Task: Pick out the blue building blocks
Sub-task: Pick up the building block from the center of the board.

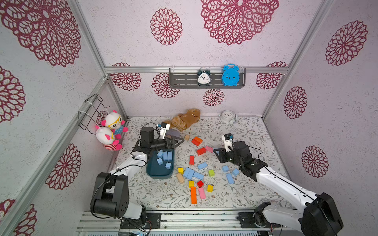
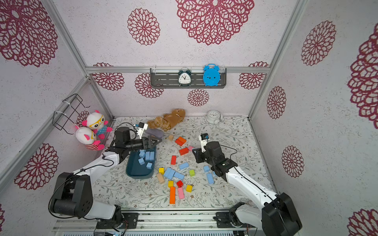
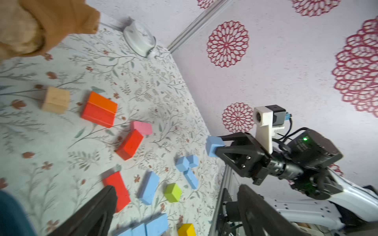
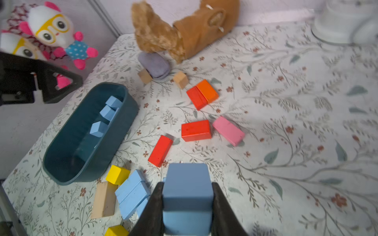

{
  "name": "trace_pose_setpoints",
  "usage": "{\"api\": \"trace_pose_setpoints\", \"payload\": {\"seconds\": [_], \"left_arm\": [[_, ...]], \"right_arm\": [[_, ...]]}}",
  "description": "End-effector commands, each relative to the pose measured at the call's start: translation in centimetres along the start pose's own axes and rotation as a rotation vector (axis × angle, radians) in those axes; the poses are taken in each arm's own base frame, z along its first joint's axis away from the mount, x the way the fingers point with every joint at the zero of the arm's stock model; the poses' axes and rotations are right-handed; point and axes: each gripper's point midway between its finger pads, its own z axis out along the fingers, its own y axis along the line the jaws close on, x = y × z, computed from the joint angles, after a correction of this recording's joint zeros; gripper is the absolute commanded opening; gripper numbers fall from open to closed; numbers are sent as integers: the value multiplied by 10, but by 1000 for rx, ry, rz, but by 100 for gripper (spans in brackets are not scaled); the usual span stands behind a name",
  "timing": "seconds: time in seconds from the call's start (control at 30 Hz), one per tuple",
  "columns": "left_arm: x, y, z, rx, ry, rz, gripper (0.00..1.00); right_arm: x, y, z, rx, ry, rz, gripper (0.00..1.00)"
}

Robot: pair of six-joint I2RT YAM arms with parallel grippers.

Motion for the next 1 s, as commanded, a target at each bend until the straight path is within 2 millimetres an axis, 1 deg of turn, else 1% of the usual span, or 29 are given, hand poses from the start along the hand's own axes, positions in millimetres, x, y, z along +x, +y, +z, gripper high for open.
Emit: {"api": "trace_pose_setpoints", "payload": {"seconds": [0.0, 0.03, 0.1, 0.13, 0.27, 0.43, 0.6, 0.73, 0.9, 0.93, 0.97], "left_arm": [[-8, -49, 3, 181, -2, -21, 94], [-9, -61, 3, 230, -12, -11, 93], [-9, -76, 2, 278, -30, -20, 93], [-8, -81, 2, 294, -30, -32, 93], [0, -91, 9, 334, -15, -47, 92], [16, -110, 19, 417, 2, -24, 87], [29, -112, 31, 430, 38, -37, 86], [34, -105, 37, 404, 43, -57, 83], [37, -101, 41, 390, 53, -67, 82], [38, -103, 42, 395, 56, -64, 80], [38, -105, 42, 402, 58, -61, 76]], "right_arm": [[-49, 28, -9, -99, -199, -243, 21], [-54, 32, -9, -115, -227, -292, 21], [-61, 42, -10, -155, -274, -398, 22], [-62, 48, -11, -176, -302, -467, 22], [-69, 66, -21, -240, -457, -630, 21], [-62, 91, -23, -386, -513, -762, 21], [-57, 109, -31, -499, -591, -829, 22], [-61, 116, -35, -530, -636, -843, 22], [-64, 124, -41, -582, -670, -851, 22], [-64, 126, -42, -591, -675, -851, 22], [-65, 126, -42, -596, -680, -848, 22]]}}
